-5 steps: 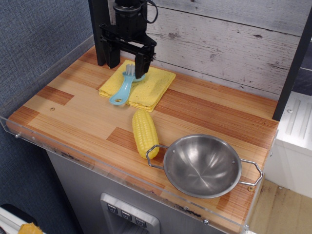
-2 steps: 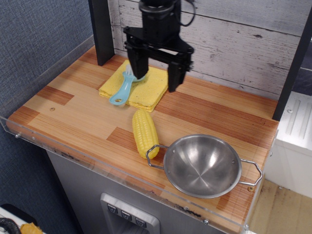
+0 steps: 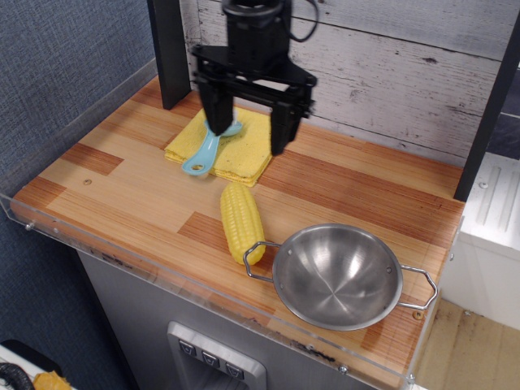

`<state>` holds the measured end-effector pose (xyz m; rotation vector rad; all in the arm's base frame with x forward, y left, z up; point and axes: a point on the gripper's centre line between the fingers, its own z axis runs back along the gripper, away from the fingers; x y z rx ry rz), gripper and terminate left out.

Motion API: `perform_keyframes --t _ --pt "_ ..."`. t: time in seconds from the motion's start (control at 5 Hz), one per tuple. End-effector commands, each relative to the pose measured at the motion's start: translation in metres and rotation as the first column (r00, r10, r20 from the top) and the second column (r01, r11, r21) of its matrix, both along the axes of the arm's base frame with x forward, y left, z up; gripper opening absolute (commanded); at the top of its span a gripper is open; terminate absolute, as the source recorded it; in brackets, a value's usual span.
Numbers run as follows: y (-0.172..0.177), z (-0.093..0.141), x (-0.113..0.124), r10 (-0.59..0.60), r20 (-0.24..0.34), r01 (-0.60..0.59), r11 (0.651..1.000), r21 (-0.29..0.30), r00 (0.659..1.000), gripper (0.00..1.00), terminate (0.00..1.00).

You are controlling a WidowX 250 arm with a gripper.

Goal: Place the brush on the yellow cloth .

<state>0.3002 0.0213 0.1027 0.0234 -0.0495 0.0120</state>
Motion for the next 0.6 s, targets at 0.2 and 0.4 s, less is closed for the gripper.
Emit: perform_keyframes --t 0.2,0.4 --pt "-0.0047 0.0138 -0.0051 -0.05 -0.137 0.052 0.999 0.012 0.989 1.0 0.0" --pt "-0.0047 0.0138 -0.0051 -0.05 -0.137 0.052 0.999 0.012 0.989 1.0 1.0"
